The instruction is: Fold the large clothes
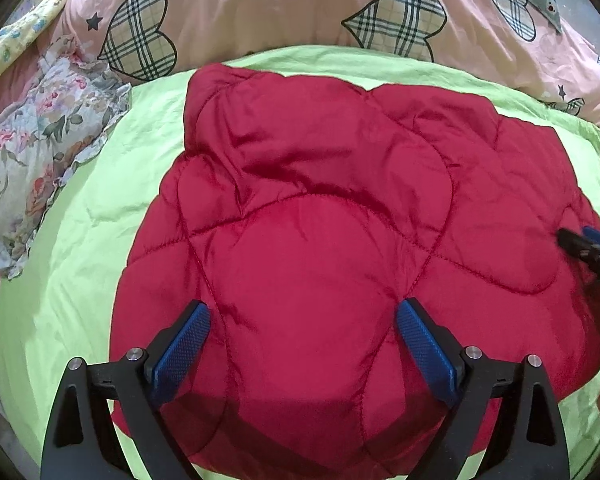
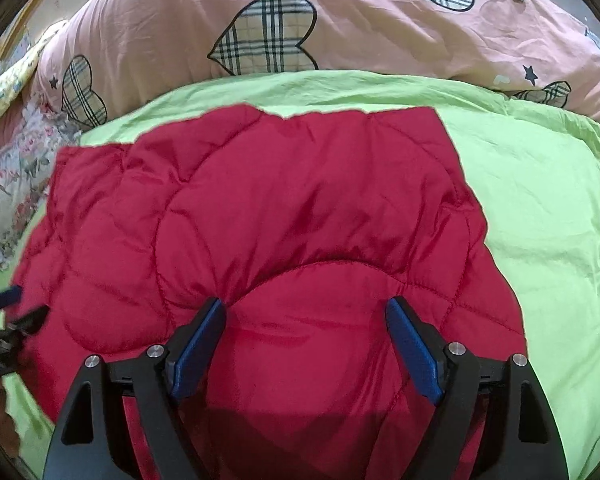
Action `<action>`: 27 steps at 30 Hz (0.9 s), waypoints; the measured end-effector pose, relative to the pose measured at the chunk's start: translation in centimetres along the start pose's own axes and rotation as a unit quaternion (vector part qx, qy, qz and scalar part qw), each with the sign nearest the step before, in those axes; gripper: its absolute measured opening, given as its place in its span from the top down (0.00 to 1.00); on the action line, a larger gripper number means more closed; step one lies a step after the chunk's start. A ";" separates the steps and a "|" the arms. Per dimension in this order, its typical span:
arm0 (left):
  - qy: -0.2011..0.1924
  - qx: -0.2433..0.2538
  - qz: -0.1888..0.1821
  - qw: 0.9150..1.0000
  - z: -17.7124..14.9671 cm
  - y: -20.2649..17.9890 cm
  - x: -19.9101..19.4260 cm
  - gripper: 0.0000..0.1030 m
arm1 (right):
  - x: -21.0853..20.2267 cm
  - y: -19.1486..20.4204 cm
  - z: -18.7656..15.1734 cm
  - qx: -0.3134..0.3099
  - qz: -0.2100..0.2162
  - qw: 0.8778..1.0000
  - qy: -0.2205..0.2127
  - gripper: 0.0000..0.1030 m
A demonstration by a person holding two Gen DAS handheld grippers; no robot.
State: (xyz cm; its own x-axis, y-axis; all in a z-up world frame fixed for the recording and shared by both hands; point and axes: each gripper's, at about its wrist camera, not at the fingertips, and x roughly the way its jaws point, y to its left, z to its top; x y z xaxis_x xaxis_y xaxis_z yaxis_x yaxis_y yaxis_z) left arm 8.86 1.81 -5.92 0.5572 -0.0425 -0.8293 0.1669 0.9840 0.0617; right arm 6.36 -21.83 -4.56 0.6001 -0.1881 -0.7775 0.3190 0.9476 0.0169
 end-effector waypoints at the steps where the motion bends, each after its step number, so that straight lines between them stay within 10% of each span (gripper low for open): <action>1: 0.000 -0.001 -0.001 1.000 0.1 0.0 0.0 0.07 | -0.9 0.0 -0.1 0.003 0.005 1.000 -0.007 0.20; 27: -0.003 -0.003 -0.004 1.000 -1.3 0.2 -2.5 0.05 | -4.9 0.8 -2.7 -0.012 0.010 1.000 -0.007 0.17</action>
State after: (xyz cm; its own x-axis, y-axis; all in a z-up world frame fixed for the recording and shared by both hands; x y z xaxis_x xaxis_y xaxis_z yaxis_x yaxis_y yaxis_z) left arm 6.44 2.37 -4.56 0.5611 -0.0513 -0.8261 0.1667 0.9846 0.0521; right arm 1.73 -19.43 -2.45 0.6163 -0.1721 -0.7684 0.2894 0.9571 0.0178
